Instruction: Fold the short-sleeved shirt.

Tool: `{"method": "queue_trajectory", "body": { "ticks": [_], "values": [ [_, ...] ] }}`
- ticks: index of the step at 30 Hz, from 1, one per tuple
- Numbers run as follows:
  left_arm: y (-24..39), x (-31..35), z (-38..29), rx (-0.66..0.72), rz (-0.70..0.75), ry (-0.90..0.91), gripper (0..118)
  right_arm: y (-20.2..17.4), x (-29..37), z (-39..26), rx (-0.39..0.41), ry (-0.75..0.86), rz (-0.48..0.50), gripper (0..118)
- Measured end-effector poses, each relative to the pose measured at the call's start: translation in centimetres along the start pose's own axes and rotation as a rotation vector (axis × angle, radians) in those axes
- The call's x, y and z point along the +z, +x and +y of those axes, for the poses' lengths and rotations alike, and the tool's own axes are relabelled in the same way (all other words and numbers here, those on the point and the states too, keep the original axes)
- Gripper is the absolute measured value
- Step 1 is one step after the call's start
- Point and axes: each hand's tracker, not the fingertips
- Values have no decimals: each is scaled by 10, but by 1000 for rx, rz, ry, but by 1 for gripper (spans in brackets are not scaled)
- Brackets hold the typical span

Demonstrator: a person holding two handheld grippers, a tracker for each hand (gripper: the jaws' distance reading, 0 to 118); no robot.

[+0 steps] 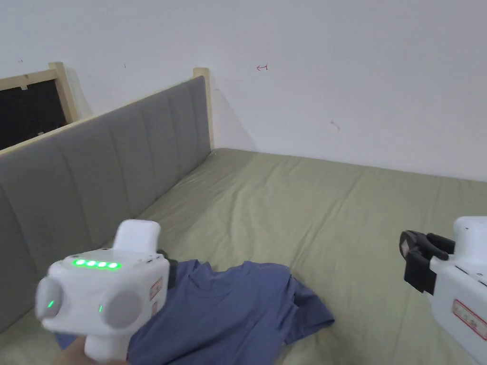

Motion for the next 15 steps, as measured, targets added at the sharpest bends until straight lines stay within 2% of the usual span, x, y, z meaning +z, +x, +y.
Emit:
{"method": "queue_trajectory", "body": {
  "ticks": [2,3,4,5,6,7,8,11,12,13,15],
  "values": [
    [-14,-56,-9,87,-204,-218,0,10,0,-6,-24,-3,-5,0],
    [-17,-76,-17,121,-252,-277,1,14,0,-9,-31,-9,-11,0],
    [-18,-95,-25,140,-230,-327,19,19,-1,-13,-35,-20,-18,0],
    [-17,-113,-33,92,-153,-365,55,23,0,-17,-36,-31,-24,0],
    [-15,-129,-41,66,-134,-383,96,27,-1,-21,-38,-43,-28,0],
    [-14,-139,-49,39,-130,-371,99,31,-2,-25,-38,-58,-32,0],
    [-12,-152,-55,27,-132,-377,96,35,-3,-30,-38,-75,-40,0],
    [-7,-201,-74,5,-133,-509,99,44,-5,-43,-50,-128,-55,0],
    [-2,-214,-83,-7,-131,-565,107,46,-7,-47,-60,-146,-54,0],
    [3,-220,-88,-38,-129,-535,118,48,-8,-51,-71,-161,-53,0],
    [10,-223,-87,-95,-100,-486,118,52,-9,-57,-81,-173,-53,0]
  ]
}}
